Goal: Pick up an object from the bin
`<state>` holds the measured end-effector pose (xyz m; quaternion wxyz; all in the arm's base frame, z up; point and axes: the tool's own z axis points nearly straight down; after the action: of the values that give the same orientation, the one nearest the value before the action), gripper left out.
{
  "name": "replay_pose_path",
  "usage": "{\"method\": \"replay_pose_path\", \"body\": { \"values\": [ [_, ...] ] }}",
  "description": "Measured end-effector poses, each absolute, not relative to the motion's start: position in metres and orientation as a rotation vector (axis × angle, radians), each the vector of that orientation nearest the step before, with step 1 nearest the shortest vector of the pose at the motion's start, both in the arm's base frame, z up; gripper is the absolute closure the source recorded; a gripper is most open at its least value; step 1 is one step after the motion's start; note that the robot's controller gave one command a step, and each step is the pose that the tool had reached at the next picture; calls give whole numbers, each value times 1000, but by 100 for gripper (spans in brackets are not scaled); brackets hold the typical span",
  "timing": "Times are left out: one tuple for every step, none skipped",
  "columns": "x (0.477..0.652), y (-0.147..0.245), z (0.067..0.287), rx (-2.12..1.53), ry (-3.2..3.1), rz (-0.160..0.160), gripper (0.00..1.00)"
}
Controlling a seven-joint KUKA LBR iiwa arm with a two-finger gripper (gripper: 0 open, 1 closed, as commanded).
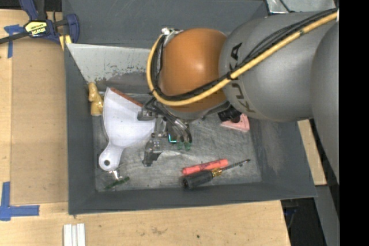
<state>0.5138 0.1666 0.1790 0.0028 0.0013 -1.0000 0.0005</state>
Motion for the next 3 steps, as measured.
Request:
{"method": "replay_pose_path", "body": {
  "values": [
    [516,166,183,0,-3144,-2,0],
    [521,189,148,285,-3140,-1,0],
    [572,154,132,575,-3089,-2,0]
  ]
}}
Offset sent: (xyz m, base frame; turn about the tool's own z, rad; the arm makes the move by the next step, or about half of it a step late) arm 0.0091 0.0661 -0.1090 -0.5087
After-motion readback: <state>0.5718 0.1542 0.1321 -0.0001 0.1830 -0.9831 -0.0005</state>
